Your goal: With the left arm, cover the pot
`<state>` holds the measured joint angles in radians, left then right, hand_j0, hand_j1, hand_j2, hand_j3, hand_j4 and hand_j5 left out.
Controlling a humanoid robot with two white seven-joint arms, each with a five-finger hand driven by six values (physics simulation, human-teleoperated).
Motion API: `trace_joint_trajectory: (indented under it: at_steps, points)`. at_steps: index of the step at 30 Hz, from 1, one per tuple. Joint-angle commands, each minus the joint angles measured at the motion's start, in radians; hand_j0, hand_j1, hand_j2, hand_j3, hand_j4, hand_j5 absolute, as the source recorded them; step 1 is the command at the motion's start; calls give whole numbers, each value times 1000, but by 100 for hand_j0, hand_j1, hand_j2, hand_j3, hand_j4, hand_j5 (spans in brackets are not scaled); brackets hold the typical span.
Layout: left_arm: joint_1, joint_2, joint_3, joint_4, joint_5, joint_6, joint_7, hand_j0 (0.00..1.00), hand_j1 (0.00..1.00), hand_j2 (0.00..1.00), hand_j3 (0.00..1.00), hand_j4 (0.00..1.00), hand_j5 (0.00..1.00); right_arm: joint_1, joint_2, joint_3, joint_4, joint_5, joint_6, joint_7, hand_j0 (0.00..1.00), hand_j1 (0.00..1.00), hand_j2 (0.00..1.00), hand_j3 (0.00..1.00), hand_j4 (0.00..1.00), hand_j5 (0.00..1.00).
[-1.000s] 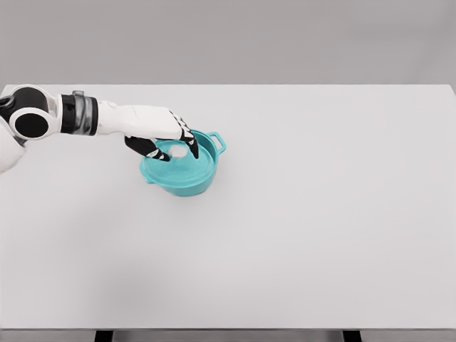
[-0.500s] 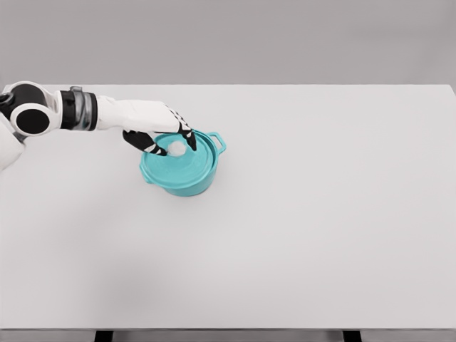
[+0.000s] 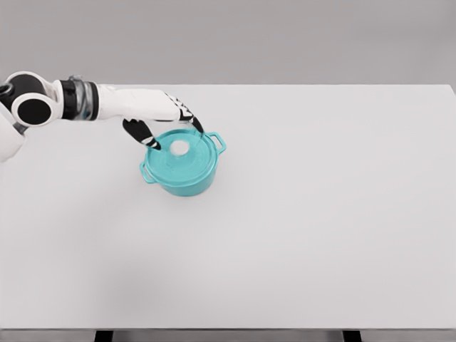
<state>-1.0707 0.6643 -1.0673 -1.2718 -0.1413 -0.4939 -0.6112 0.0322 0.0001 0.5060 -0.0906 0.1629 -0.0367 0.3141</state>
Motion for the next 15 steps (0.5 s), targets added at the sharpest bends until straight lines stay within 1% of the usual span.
trace_joint_trajectory:
  at_steps: [1, 4, 5, 6, 9, 11, 13, 14, 15]
  points:
    - [-2, 5, 3, -1, 8, -2, 0, 100, 100, 100, 100, 100, 100, 0, 0, 0, 0, 0, 0, 0, 100, 100, 100, 100, 100, 100]
    - [-18, 15, 7, -3, 9, -5, 0, 100, 100, 100, 100, 100, 100, 0, 0, 0, 0, 0, 0, 0, 100, 100, 100, 100, 100, 100]
    - [-25, 37, 7, -8, 11, -11, 0, 100, 100, 100, 100, 100, 100, 0, 0, 0, 0, 0, 0, 0, 100, 100, 100, 100, 100, 100]
    - [-23, 66, 7, -9, 9, -22, 0, 100, 100, 100, 100, 100, 100, 0, 0, 0, 0, 0, 0, 0, 100, 100, 100, 100, 100, 100]
    - [-17, 196, 10, -1, 9, -31, 0, 100, 100, 100, 100, 100, 100, 0, 0, 0, 0, 0, 0, 0, 100, 100, 100, 100, 100, 100]
    - [-18, 248, 13, 5, 9, -31, 0, 100, 100, 100, 100, 100, 100, 0, 0, 0, 0, 0, 0, 0, 100, 100, 100, 100, 100, 100]
    - [-6, 248, 13, 6, 8, -31, 0, 100, 100, 100, 100, 100, 100, 0, 0, 0, 0, 0, 0, 0, 100, 100, 100, 100, 100, 100]
    - [9, 247, 15, 25, 8, -31, 0, 100, 100, 100, 100, 100, 100, 0, 0, 0, 0, 0, 0, 0, 100, 100, 100, 100, 100, 100]
    - [11, 242, 15, 35, 8, -31, 0, 100, 100, 100, 100, 100, 100, 0, 0, 0, 0, 0, 0, 0, 100, 100, 100, 100, 100, 100]
